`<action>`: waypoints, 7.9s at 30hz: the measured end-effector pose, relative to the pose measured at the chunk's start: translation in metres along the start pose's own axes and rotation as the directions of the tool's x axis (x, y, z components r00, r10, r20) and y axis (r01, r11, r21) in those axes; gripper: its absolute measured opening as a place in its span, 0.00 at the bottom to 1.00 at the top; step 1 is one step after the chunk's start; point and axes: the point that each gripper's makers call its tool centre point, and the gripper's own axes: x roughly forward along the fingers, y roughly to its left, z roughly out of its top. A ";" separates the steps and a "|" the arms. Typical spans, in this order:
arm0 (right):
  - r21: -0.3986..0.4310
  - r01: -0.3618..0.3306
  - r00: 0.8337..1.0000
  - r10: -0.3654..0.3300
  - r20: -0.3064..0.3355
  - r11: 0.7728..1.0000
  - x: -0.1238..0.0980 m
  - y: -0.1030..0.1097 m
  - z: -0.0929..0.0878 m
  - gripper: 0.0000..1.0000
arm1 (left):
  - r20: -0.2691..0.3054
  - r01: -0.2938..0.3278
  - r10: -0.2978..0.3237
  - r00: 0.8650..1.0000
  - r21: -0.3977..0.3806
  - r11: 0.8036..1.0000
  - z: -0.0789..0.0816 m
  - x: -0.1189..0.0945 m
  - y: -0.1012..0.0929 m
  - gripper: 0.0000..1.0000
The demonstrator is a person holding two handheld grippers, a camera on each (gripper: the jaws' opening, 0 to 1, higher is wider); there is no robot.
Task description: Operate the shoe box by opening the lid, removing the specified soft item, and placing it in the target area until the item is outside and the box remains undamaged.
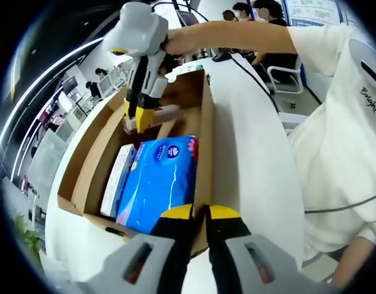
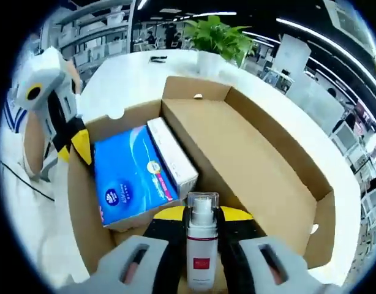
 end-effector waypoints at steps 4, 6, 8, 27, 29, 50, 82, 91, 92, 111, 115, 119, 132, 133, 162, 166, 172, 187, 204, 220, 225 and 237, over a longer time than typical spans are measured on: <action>0.028 0.072 0.994 -0.074 0.085 0.997 -0.010 -0.011 0.011 0.18 | 0.007 0.001 -0.001 1.000 0.002 1.000 0.000 0.000 0.000 0.07; 0.027 0.089 0.988 -0.092 0.126 0.996 -0.014 -0.013 0.016 0.18 | 0.009 0.003 -0.003 1.000 -0.002 1.000 0.000 0.000 0.000 0.07; 0.052 0.085 0.979 -0.093 0.183 0.995 -0.019 -0.012 0.023 0.18 | 0.004 0.006 -0.006 1.000 0.001 1.000 0.000 0.000 0.000 0.07; 0.191 0.146 0.882 -0.215 0.420 0.971 -0.052 -0.025 0.039 0.18 | -0.007 0.017 -0.017 1.000 -0.007 1.000 -0.001 0.000 -0.001 0.07; 0.230 0.178 0.825 -0.273 0.494 0.957 -0.062 -0.029 0.048 0.18 | -0.005 0.017 -0.017 1.000 -0.007 1.000 -0.001 0.000 -0.001 0.07; 0.384 0.386 0.651 -0.543 0.531 0.838 -0.119 -0.051 0.037 0.18 | 0.021 -0.004 0.004 1.000 0.002 1.000 0.001 -0.001 -0.001 0.07; 0.402 0.414 0.557 -0.576 0.598 0.817 -0.161 -0.050 0.026 0.18 | 0.023 0.004 -0.004 1.000 0.001 1.000 0.001 0.000 -0.001 0.07; 0.421 0.387 0.531 -0.571 0.626 0.821 -0.168 -0.047 0.029 0.18 | 0.022 0.001 -0.002 1.000 0.002 1.000 0.001 0.000 -0.001 0.07; 0.418 0.397 0.527 -0.575 0.625 0.817 -0.169 -0.047 0.029 0.18 | 0.023 0.002 -0.002 1.000 0.001 1.000 0.001 -0.001 -0.001 0.07; 0.404 0.423 0.488 -0.580 0.653 0.811 -0.199 -0.041 0.029 0.18 | 0.027 -0.005 0.005 1.000 0.001 1.000 0.001 -0.001 -0.001 0.07; 0.415 0.422 0.488 -0.587 0.646 0.806 -0.198 -0.042 0.025 0.18 | 0.029 -0.006 0.006 1.000 0.002 1.000 0.001 -0.001 -0.001 0.07; 0.425 0.426 0.471 -0.597 0.650 0.799 -0.205 -0.044 0.023 0.18 | 0.035 -0.006 0.006 0.999 0.001 1.000 0.002 -0.002 -0.001 0.07; 0.436 0.448 0.466 -0.621 0.631 0.780 -0.204 -0.051 0.000 0.18 | 0.042 -0.008 0.008 0.999 0.005 1.000 0.002 -0.002 -0.001 0.07; 0.436 0.449 0.466 -0.621 0.630 0.780 -0.204 -0.052 0.000 0.18 | 0.041 -0.007 0.006 0.999 0.002 1.000 0.002 -0.002 -0.001 0.07; 0.424 0.611 0.371 -0.715 0.592 0.668 -0.258 -0.086 -0.054 0.18 | 0.045 -0.004 0.004 0.999 0.002 1.000 0.002 -0.002 -0.002 0.07; 0.453 0.606 0.356 -0.732 0.581 0.654 -0.270 -0.091 -0.065 0.18 | 0.046 -0.002 0.002 0.999 0.003 1.000 0.002 -0.002 -0.002 0.07; 0.457 0.640 0.343 -0.763 0.548 0.617 -0.282 -0.096 -0.089 0.18 | 0.043 -0.002 0.002 0.999 -0.003 1.000 0.002 -0.002 -0.002 0.07; 0.544 0.667 0.257 -0.842 0.474 0.510 -0.310 -0.121 -0.145 0.18 | 0.024 0.052 -0.052 0.998 -0.025 0.998 0.001 -0.001 -0.003 0.04; 0.535 0.695 0.275 -0.865 0.420 0.481 -0.303 -0.139 -0.178 0.18 | -0.014 0.171 -0.172 0.985 -0.049 0.984 0.000 0.000 -0.008 0.01; 0.523 0.677 0.328 -0.848 0.416 0.518 -0.275 -0.143 -0.190 0.18 | -0.010 0.155 -0.155 0.988 -0.047 0.987 -0.001 0.001 -0.008 0.02; 0.519 0.670 0.342 -0.841 0.418 0.531 -0.271 -0.145 -0.192 0.18 | -0.014 0.165 -0.166 0.986 -0.053 0.985 -0.001 0.001 -0.007 0.02; 0.549 0.638 0.377 -0.840 0.390 0.541 -0.259 -0.147 -0.208 0.18 | -0.027 0.162 -0.163 0.986 -0.046 0.986 -0.002 0.004 -0.009 0.02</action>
